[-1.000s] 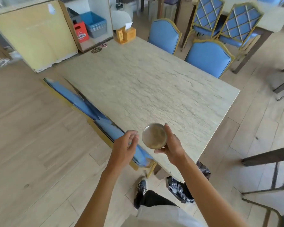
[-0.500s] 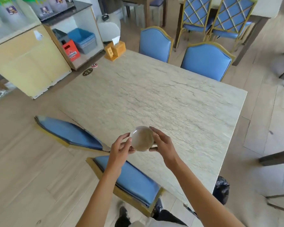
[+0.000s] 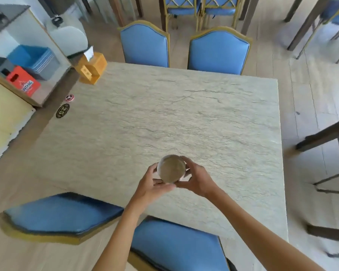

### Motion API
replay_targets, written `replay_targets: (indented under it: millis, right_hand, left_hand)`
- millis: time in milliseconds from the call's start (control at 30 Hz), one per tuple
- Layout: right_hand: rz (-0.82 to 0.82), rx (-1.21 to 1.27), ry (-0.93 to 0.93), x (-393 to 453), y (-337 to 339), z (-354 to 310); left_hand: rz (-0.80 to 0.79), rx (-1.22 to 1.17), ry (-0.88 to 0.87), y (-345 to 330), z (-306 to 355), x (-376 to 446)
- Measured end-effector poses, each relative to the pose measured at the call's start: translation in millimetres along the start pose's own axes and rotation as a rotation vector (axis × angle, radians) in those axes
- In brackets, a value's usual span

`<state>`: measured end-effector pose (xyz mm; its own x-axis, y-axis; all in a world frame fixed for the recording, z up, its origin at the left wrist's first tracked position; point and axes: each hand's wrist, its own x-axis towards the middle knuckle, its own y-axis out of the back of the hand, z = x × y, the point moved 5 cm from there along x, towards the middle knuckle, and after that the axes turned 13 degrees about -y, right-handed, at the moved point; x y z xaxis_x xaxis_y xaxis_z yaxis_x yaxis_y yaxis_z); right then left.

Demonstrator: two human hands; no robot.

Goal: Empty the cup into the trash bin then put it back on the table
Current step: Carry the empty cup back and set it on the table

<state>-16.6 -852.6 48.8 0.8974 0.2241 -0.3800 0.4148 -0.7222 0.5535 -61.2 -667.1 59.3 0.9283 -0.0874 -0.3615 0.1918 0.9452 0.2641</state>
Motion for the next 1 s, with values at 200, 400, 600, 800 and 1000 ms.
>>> replay_targets:
  millis: [200, 400, 600, 800, 1000]
  right_hand:
    - [-0.027, -0.048, -0.127, 52.1, -49.7, -7.6]
    - [-0.038, -0.071, -0.192, 100.1, -81.7, -23.1]
    - [-0.041, -0.143, -0.213, 140.2, -89.6, -30.8]
    - [0.038, -0.190, -0.263, 170.5, -92.3, -32.4]
    - [0.203, -0.122, -0.321, 183.7, -90.4, -30.3]
  left_hand:
    - [-0.136, 0.343, -0.250, 47.1, -36.9, 68.1]
    - [-0.162, 0.490, -0.301, 84.1, -70.7, 117.1]
    - [-0.206, 0.519, -0.343, 99.2, -81.9, 159.3]
    - [-0.137, 0.619, -0.328, 110.8, -82.4, 203.1]
    - [-0.040, 0.668, -0.379, 123.4, -78.5, 245.4]
